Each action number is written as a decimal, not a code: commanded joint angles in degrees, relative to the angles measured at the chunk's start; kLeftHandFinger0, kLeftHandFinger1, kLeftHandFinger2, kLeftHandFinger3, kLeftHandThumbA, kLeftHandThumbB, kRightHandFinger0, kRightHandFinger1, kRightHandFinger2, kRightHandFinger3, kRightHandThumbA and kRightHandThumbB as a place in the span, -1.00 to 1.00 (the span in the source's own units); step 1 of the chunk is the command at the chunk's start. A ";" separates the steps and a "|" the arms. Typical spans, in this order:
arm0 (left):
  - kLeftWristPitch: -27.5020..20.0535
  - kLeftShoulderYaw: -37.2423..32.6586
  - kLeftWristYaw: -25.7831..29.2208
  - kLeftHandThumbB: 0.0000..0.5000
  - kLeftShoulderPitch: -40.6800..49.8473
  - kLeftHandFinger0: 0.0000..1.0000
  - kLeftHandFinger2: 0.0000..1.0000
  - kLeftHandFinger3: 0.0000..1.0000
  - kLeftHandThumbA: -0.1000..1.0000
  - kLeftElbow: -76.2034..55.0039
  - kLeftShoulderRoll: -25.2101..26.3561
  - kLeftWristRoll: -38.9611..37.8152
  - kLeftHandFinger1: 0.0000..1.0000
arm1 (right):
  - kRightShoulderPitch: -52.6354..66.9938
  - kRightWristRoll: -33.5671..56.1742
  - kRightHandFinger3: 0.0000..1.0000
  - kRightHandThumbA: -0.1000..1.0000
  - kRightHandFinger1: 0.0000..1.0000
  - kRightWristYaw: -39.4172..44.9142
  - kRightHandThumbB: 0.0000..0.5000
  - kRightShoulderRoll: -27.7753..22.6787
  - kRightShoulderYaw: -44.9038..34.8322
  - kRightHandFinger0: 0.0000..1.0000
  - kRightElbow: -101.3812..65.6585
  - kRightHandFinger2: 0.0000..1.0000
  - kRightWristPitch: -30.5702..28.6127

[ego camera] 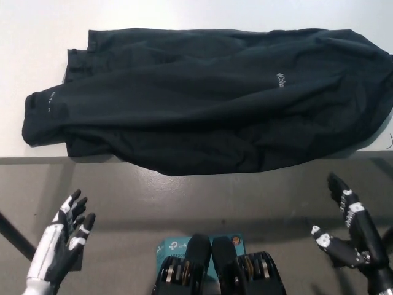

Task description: The robot grabs the right edges of the black jacket on the table, and folds it in half

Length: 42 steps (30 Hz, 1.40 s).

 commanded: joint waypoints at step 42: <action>-3.80 1.25 -1.08 -1.00 -0.97 1.00 1.00 1.00 0.88 -1.12 0.36 -1.97 1.00 | -55.30 29.58 1.00 1.00 1.00 16.16 0.39 -21.22 -21.54 1.00 60.00 1.00 30.29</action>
